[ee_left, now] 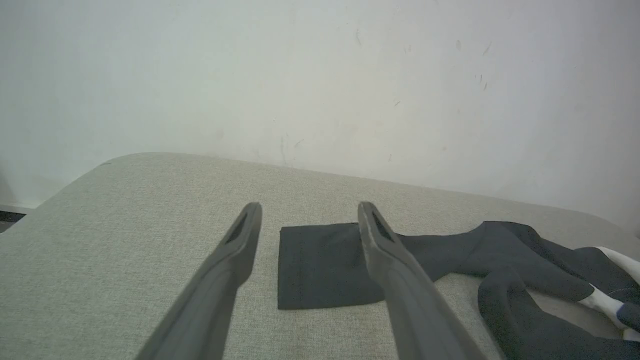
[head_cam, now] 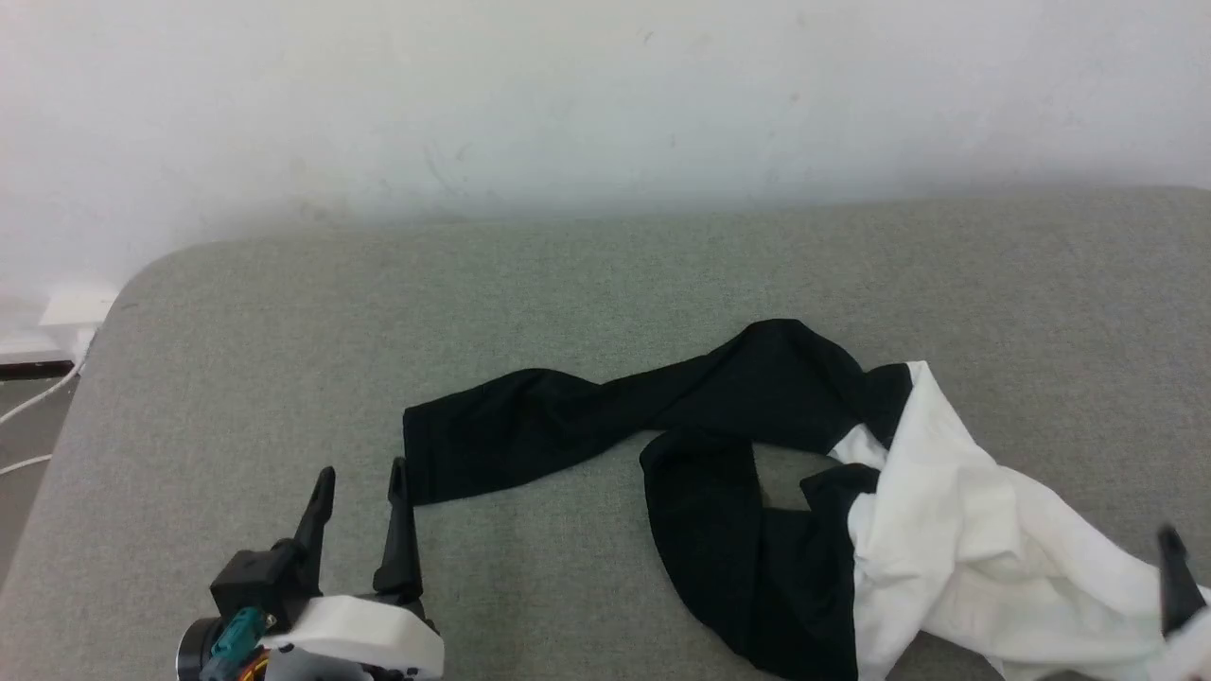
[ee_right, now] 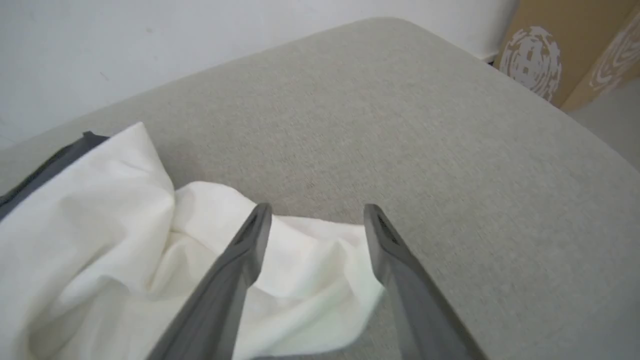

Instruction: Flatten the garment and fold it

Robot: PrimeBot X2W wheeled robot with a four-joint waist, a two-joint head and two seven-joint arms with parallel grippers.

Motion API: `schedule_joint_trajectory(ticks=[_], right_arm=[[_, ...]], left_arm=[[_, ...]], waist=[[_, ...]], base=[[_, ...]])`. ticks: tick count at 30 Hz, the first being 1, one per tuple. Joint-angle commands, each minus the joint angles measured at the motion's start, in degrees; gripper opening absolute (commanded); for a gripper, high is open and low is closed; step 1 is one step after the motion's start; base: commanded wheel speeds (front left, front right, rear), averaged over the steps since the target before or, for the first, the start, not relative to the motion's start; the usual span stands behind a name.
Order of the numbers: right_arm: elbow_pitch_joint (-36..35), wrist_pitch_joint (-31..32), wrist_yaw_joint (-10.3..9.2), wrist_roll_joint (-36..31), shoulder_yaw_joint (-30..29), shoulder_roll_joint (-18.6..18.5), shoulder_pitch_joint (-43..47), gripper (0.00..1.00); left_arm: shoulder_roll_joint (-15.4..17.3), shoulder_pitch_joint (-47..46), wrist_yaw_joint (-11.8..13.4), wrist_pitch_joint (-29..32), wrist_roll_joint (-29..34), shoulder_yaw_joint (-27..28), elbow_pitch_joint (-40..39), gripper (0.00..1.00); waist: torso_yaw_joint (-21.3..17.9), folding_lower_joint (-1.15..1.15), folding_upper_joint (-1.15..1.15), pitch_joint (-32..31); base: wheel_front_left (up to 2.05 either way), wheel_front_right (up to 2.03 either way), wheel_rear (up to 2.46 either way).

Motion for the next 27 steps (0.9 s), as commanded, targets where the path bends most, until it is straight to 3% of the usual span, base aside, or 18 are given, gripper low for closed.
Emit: schedule_joint_trajectory(ticks=[1, 4, 11, 20, 21, 23, 27], right_arm=[[-0.51, -0.25, -0.05, -0.11, 1.11, 0.14, -2.37, 1.00], [0.89, 2.20, -0.05, -0.02, 5.34, -0.07, -8.44, 1.00], [13.19, 15.46, -0.05, 3.40, 15.33, -4.10, -22.78, 1.00], [27.04, 31.59, -0.05, 3.62, 20.33, -7.56, -32.36, 1.00], [28.06, 32.95, -0.05, 3.23, 20.28, -7.66, -32.77, 0.75], [28.58, 33.29, -0.05, 2.64, 20.21, -7.78, -33.65, 0.03], [26.42, 29.20, -0.05, 2.15, 19.57, -7.91, -34.61, 0.00]], left_arm=[[0.39, 0.40, 0.38, 0.05, -0.17, 0.05, -0.09, 1.00], [0.40, -0.22, 0.49, 0.13, -0.21, -0.06, -0.48, 1.00], [-0.12, -3.08, -0.01, 0.00, -0.16, -1.03, -0.67, 1.00], [-1.00, -4.73, -0.37, -0.43, -0.36, -1.11, 0.56, 1.00], [-1.08, -4.80, -0.41, -0.46, -0.35, -1.09, 0.71, 1.00], [-1.18, -4.91, -0.45, -0.52, -0.37, -0.95, 0.90, 1.00], [-1.16, -4.67, -0.42, -0.59, -0.31, -0.45, 1.16, 1.00]], waist=[[0.04, 0.01, -0.01, 0.05], [0.45, 0.01, -0.01, 0.73], [3.58, 0.01, -0.01, 3.30], [5.72, 0.01, -0.01, 5.38], [5.73, 0.01, -0.01, 5.45], [5.56, 0.01, -0.01, 5.65], [4.28, 0.01, -0.01, 5.32]], base=[[0.00, 0.00, 0.00], [0.00, 0.00, 0.00], [0.00, 0.00, 0.00], [0.00, 0.00, 0.00], [0.00, 0.00, 0.00], [0.00, 0.00, 0.00], [0.00, 0.00, 0.00]])
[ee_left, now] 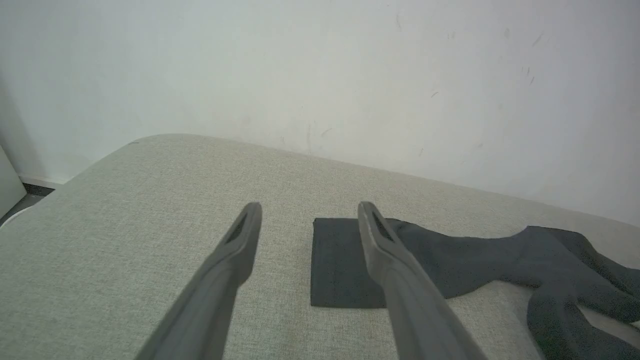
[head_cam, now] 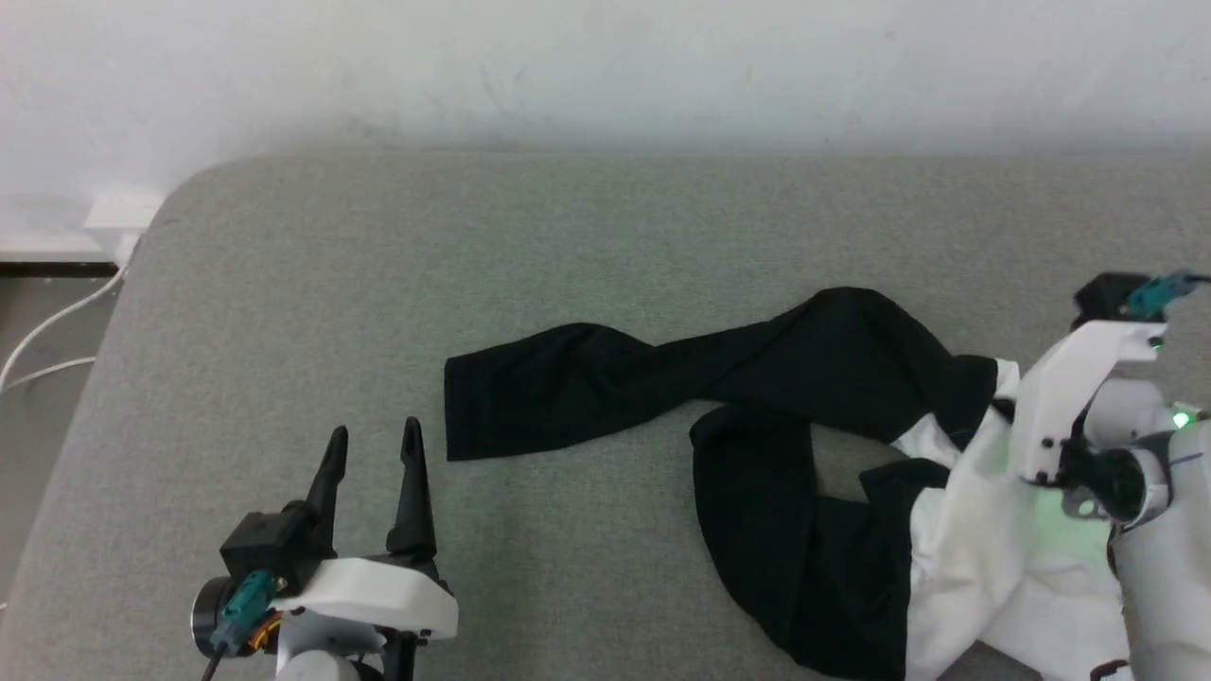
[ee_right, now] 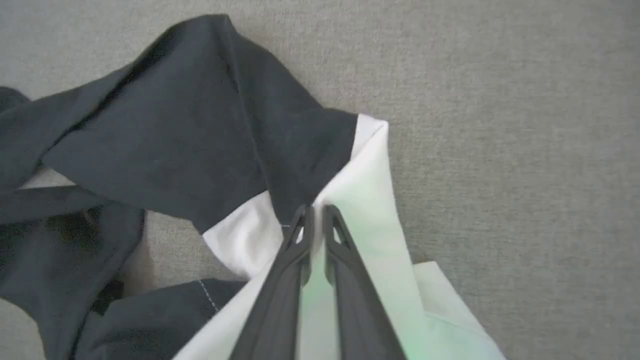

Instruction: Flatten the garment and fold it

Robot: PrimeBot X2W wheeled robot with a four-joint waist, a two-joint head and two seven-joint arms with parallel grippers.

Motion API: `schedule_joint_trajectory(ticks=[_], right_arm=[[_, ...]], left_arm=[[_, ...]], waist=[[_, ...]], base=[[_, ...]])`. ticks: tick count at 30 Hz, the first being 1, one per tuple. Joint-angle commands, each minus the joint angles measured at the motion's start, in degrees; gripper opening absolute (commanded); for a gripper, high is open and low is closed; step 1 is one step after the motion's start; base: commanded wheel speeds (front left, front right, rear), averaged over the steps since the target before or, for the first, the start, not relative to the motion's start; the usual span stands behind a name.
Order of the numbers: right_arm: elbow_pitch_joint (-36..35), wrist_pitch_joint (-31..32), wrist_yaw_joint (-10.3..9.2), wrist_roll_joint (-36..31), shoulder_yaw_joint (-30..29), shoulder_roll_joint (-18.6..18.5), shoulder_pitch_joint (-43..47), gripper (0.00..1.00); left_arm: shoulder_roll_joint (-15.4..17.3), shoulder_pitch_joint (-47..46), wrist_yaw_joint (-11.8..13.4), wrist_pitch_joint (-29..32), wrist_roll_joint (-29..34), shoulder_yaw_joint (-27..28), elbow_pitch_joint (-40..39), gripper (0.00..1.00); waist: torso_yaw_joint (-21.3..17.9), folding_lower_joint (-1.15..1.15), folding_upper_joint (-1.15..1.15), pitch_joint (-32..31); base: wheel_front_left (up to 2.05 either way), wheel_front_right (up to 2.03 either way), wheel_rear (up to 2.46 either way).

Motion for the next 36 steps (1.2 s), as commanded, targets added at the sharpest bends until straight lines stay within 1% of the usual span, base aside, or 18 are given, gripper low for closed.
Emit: schedule_joint_trajectory(ticks=[1, 4, 5, 9, 12, 15, 18, 21, 22, 23, 24, 28, 30, 32, 34, 36], right_arm=[[-2.14, -2.56, -0.05, -0.06, -0.94, -0.37, -0.79, 0.00], [-6.33, -5.55, -0.05, 0.42, -3.63, -0.58, 1.39, 0.00], [-6.33, -5.55, -0.05, 0.42, -3.63, -0.58, 1.39, 0.00], [-14.43, -8.38, -0.05, 0.61, -9.93, 0.13, 8.59, 0.00], [-21.26, -10.20, -0.05, -0.07, -16.20, 2.54, 15.93, 0.00], [-26.37, -11.08, -0.05, -0.36, -22.45, 5.33, 23.72, 0.00], [-28.18, -10.96, -0.05, 0.05, -27.23, 7.15, 30.62, 0.00], [-26.99, -9.94, -0.05, 1.10, -29.14, 7.66, 36.16, 0.00], [-26.35, -10.46, -0.05, 1.83, -28.59, 7.69, 37.43, 0.16], [-25.96, -11.50, -0.05, 2.57, -27.71, 7.70, 38.26, 0.41], [-25.98, -13.10, -0.05, 3.30, -26.59, 7.71, 38.60, 1.00], [-29.79, -23.72, -0.05, 2.43, -22.55, 7.72, 35.85, 1.00], [-31.05, -26.82, -0.05, 2.12, -19.11, 7.73, 33.06, 1.00], [-30.92, -26.70, -0.05, 1.03, -13.97, 7.18, 30.07, 1.00], [-29.25, -24.14, -0.05, 0.96, -7.92, 4.96, 26.44, 1.00], [-26.56, -20.16, -0.05, 1.12, -1.58, 2.11, 22.28, 1.00]], left_arm=[[-0.12, -0.58, -0.25, -0.26, -0.13, 0.19, 0.20, 1.00], [-0.07, -0.39, -0.34, -0.29, 0.02, 0.20, 0.35, 1.00], [-0.07, -0.39, -0.34, -0.29, 0.02, 0.20, 0.35, 1.00], [-0.08, 0.22, -0.22, -0.31, 0.13, 0.30, 0.34, 1.00], [-0.08, 0.88, -0.11, -0.32, 0.15, 0.43, 0.14, 1.00], [0.00, 1.40, -0.06, -0.32, 0.10, 0.56, 0.06, 1.00], [0.13, 1.63, -0.07, -0.33, 0.04, 0.61, 0.14, 1.00], [0.30, 1.81, -0.08, -0.33, -0.01, 0.60, 0.31, 1.00], [0.35, 1.96, -0.02, -0.33, -0.05, 0.68, 0.34, 1.00], [0.39, 2.13, 0.08, -0.33, -0.10, 0.78, 0.33, 1.00], [0.42, 2.30, 0.17, -0.33, -0.15, 0.87, 0.31, 1.00], [0.46, 2.83, 0.42, -0.33, -0.32, 0.97, 0.19, 1.00], [0.41, 2.80, 0.45, -0.33, -0.36, 0.80, 0.14, 1.00], [0.32, 2.42, 0.38, -0.27, -0.38, 0.49, -0.03, 1.00], [0.22, 1.72, 0.23, -0.21, -0.33, 0.09, -0.27, 1.00], [0.11, 0.85, 0.00, -0.20, -0.26, -0.33, -0.44, 1.00]], waist=[[-1.24, -0.01, 0.00, -0.59], [-2.15, -0.01, 0.00, -1.27], [-2.15, -0.01, 0.00, -1.27], [-3.34, -0.01, 0.00, -2.14], [-4.24, -0.01, 0.00, -2.54], [-4.96, -0.01, 0.00, -2.85], [-5.28, -0.01, 0.00, -3.05], [-5.38, -0.01, 0.00, -3.37], [-5.49, -0.01, 0.00, -3.53], [-5.61, -0.01, 0.00, -3.61], [-5.73, -0.01, 0.00, -3.73], [-5.95, -0.01, 0.00, -4.09], [-5.79, -0.01, 0.00, -4.02], [-5.45, -0.01, 0.00, -3.49], [-4.87, -0.01, 0.00, -2.56], [-4.08, -0.01, 0.00, -1.48]], base=[[0.00, 0.00, 0.00], [0.00, 0.00, 0.00], [0.00, 0.00, 0.00], [0.00, 0.00, 0.00], [0.00, 0.00, 0.00], [0.00, 0.00, 0.00], [0.00, 0.00, 0.00], [0.00, 0.00, 0.00], [0.00, 0.00, 0.00], [0.00, 0.00, 0.00], [0.00, 0.00, 0.00], [0.00, 0.00, 0.00], [0.00, 0.00, 0.00], [0.00, 0.00, 0.00], [0.00, 0.00, 0.00], [0.00, 0.00, 0.00]])
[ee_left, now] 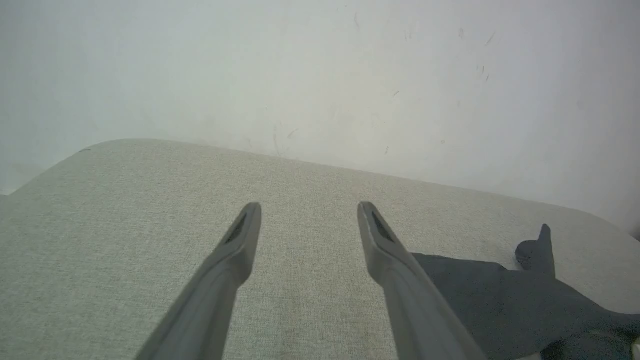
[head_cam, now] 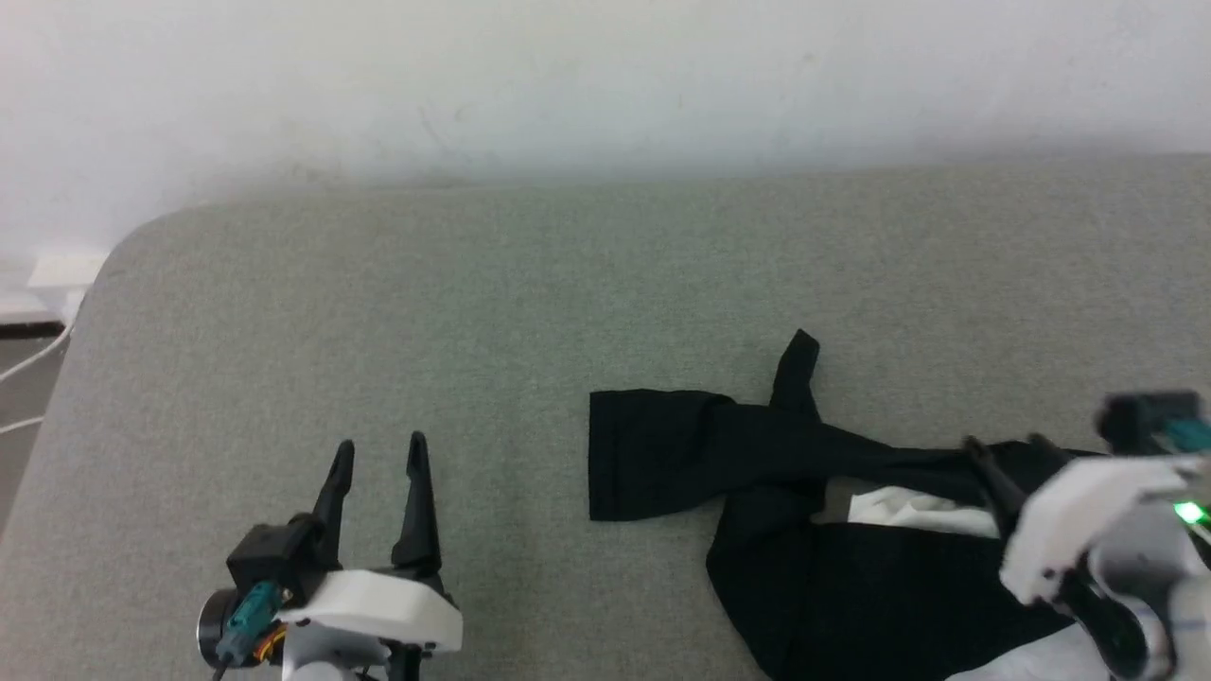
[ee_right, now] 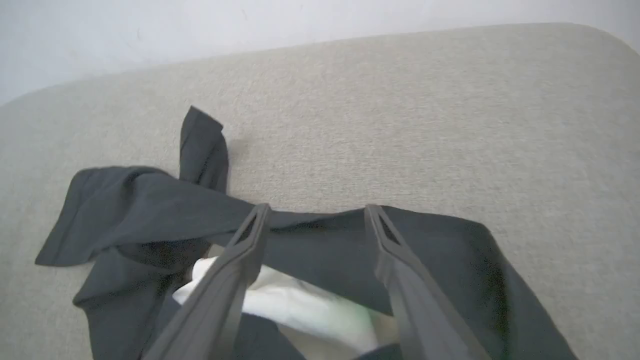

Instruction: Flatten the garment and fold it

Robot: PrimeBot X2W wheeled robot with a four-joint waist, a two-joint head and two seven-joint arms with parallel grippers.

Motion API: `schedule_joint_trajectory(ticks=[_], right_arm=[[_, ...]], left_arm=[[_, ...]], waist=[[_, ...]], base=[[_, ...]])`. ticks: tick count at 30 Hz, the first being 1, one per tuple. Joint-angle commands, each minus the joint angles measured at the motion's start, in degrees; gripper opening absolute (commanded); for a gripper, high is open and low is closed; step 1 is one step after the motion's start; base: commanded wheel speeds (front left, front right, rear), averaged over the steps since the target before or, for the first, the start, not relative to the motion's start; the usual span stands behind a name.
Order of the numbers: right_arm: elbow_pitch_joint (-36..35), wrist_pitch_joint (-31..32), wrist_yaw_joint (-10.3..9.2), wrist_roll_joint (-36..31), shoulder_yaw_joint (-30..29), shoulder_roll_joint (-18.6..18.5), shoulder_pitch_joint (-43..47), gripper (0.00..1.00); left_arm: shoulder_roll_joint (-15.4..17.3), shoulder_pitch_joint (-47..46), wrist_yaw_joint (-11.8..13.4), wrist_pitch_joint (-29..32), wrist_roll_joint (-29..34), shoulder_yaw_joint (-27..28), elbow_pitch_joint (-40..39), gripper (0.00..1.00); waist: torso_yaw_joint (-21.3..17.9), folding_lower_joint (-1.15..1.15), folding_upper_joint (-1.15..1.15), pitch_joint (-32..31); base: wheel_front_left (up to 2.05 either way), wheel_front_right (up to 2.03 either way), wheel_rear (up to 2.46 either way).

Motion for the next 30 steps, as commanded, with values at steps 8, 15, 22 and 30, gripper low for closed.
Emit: schedule_joint_trajectory(ticks=[8, 15, 22, 30], right_arm=[[9.34, 17.34, -0.05, 3.98, 20.21, -11.15, -14.81, 1.00], [18.10, 24.71, -0.05, 5.96, 27.37, -14.70, -21.70, 1.00], [26.73, 30.46, -0.05, 9.13, 30.13, -14.18, -23.46, 0.00], [23.04, 14.16, -0.05, 9.41, 24.70, -14.64, -27.77, 0.00]], left_arm=[[-0.95, -4.33, -0.68, -0.26, 0.05, -1.10, 0.31, 1.00], [-1.83, -5.78, -1.10, -0.32, 0.12, -0.87, 0.73, 1.00], [-2.41, -6.25, -1.62, -0.33, 0.71, -0.20, 1.05, 1.00], [-2.55, -5.08, -1.79, -0.33, 1.48, 1.00, 1.71, 1.00]], waist=[[5.23, 0.00, -0.01, 4.95], [6.55, 0.00, -0.01, 7.42], [6.23, 0.00, -0.01, 8.13], [3.46, 0.00, -0.01, 5.52]], base=[[0.00, 0.00, 0.00], [0.00, 0.00, 0.00], [0.00, 0.00, 0.00], [0.00, 0.00, 0.00]])
